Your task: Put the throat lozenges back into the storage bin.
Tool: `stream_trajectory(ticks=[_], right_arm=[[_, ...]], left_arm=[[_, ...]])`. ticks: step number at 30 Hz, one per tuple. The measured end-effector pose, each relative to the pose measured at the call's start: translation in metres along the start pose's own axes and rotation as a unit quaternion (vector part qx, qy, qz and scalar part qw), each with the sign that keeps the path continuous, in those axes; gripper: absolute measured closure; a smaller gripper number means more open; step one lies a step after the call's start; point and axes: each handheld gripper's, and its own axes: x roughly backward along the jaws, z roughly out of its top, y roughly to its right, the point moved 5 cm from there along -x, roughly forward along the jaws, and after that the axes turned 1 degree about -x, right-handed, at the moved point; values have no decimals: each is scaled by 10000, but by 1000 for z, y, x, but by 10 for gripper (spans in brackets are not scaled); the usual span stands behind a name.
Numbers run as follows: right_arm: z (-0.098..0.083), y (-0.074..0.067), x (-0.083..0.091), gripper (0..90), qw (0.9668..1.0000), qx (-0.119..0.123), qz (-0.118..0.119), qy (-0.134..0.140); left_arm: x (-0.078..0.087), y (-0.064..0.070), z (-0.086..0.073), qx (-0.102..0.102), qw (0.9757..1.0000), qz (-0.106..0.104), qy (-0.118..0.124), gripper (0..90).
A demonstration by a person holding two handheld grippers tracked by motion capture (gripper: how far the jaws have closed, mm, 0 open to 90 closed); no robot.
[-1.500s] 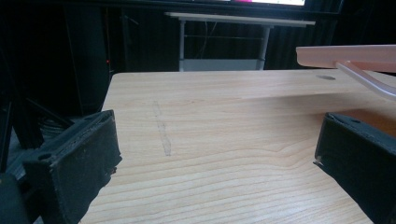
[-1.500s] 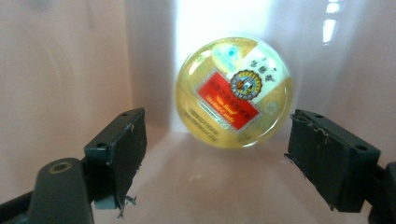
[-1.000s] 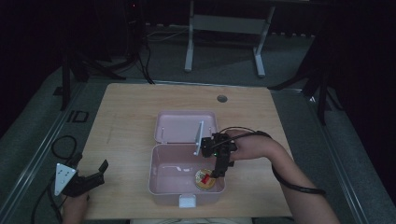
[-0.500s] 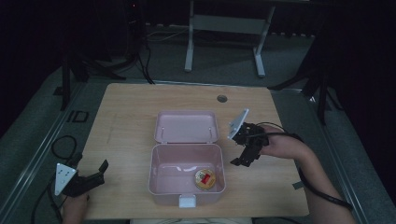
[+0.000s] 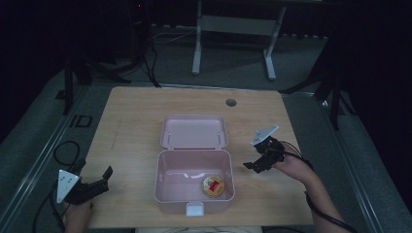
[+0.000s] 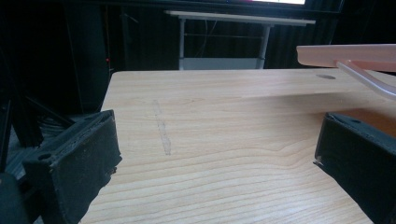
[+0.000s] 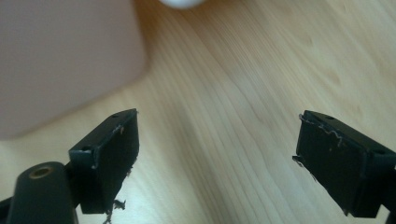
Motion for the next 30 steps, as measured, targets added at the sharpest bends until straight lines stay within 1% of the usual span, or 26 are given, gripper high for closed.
stream_trajectory(ticks=[1,5,6,8,9,10,11,12,13,14,15,17,18,19,20,23,25,26,27,28,29,30], right_arm=[[-6,2,-4,127,10000,-57,-43,2],[-27,8,-19,126,9990,-437,98,0],[-32,9,-22,126,9986,-512,98,-10],[-42,12,-28,121,9981,-622,-13,9],[-42,12,-28,121,9981,-622,-13,9],[-46,13,-30,120,9976,-688,-79,83],[-55,19,-32,117,9943,-927,-352,387],[-55,19,-32,117,9943,-927,-352,387],[-58,22,-31,117,9921,-1040,-462,527],[-62,26,-31,117,9893,-1152,-605,662],[-69,32,-29,117,9837,-1390,-782,827],[-77,38,-28,116,9767,-1583,-1048,998],[-81,40,-27,116,9733,-1691,-1137,1059],[-84,42,-27,116,9703,-1806,-1165,1106],[-88,44,-26,116,9681,-1872,-1227,1122],[-99,48,-26,115,9608,-2029,-1514,1134],[-106,50,-26,116,9544,-2184,-1689,1134],[-106,50,-26,116,9544,-2184,-1689,1134],[-115,55,-21,117,9406,-2427,-2032,1229],[-117,57,-18,117,9352,-2546,-2093,1293],[-121,60,-15,117,9267,-2701,-2217,1379],[-125,62,-12,117,9190,-2864,-2289,1452]], left_arm=[[0,0,0,0,10000,2,1,4],[0,0,0,-6,10000,-1,-1,4],[0,0,0,-7,10000,-2,-1,3],[0,0,0,-13,10000,-3,2,4],[0,0,0,-13,10000,-3,2,3],[0,0,0,-8,10000,-3,4,3],[0,0,0,-13,10000,-2,3,3],[0,0,0,-11,10000,-1,5,3],[0,0,0,-13,10000,-2,5,3],[0,0,0,-13,10000,-2,5,4],[0,0,0,-12,10000,-3,2,4],[0,0,0,-13,10000,-5,3,3],[0,0,0,-13,10000,-7,3,4],[0,0,0,-13,10000,-7,3,3],[0,0,0,-8,10000,-3,2,3],[0,0,0,-7,10000,-2,2,4],[0,0,0,-22,10000,-5,-3,4],[0,0,0,-22,10000,-5,-3,4],[0,1,0,-24,10000,-5,-5,4],[0,0,0,-23,10000,-7,-6,3],[0,0,0,-19,10000,-7,-6,4],[0,0,0,-22,10000,-8,-5,3]])
